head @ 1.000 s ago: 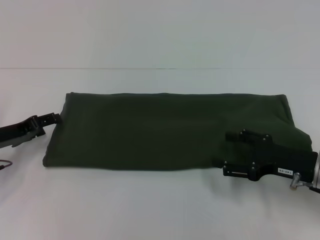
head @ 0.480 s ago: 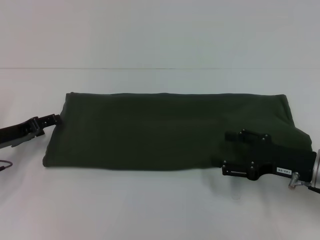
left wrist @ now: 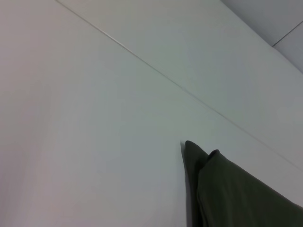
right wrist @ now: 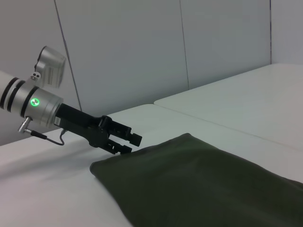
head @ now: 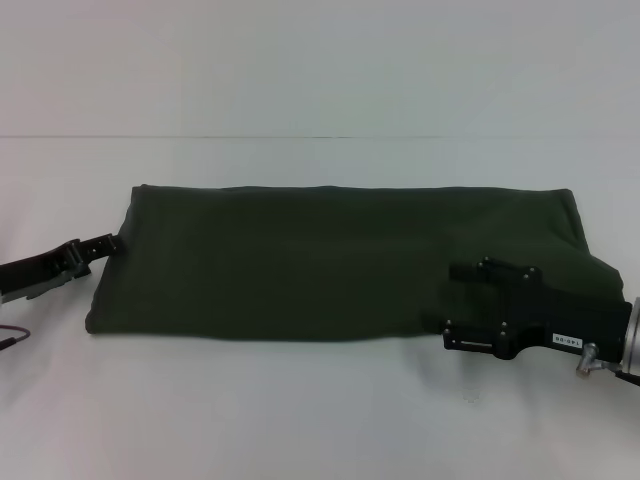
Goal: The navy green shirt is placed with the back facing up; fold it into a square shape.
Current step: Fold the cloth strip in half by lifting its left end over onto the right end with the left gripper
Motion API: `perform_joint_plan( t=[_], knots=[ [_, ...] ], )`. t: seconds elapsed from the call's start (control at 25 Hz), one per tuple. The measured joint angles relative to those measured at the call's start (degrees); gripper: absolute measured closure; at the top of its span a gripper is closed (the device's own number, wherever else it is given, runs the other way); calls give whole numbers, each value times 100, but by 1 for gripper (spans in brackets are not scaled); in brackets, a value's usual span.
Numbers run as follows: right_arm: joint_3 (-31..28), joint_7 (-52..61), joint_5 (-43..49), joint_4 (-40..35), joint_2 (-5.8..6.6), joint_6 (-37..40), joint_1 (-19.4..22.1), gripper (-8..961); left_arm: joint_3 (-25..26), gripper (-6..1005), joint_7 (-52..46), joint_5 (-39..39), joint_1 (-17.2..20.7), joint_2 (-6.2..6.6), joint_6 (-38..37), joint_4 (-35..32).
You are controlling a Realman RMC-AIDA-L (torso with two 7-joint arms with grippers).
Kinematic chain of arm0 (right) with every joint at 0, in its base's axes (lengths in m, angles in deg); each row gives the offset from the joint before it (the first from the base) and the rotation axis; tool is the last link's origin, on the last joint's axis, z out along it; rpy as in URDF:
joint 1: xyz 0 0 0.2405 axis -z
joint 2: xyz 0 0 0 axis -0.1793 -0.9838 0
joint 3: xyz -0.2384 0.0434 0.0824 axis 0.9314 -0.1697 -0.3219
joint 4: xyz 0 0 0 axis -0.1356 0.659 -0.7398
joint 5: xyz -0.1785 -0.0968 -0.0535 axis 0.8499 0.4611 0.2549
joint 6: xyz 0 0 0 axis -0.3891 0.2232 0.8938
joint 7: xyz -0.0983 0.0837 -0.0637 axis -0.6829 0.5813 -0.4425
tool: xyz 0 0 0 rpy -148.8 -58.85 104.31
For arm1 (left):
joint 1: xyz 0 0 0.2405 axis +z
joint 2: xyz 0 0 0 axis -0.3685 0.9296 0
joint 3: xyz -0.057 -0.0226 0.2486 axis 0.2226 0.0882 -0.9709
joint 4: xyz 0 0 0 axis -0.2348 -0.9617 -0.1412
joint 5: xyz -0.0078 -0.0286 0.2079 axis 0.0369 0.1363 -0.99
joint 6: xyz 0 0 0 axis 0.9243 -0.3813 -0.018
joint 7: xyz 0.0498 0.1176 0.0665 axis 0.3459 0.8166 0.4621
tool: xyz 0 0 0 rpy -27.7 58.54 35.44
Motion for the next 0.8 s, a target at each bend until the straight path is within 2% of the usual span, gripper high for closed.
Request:
perform_joint_plan(
  t=[0.8],
  knots=[
    [0, 38, 35, 9, 0, 2, -2, 54, -8, 253, 63, 4, -9, -53, 70, 3]
  ],
)
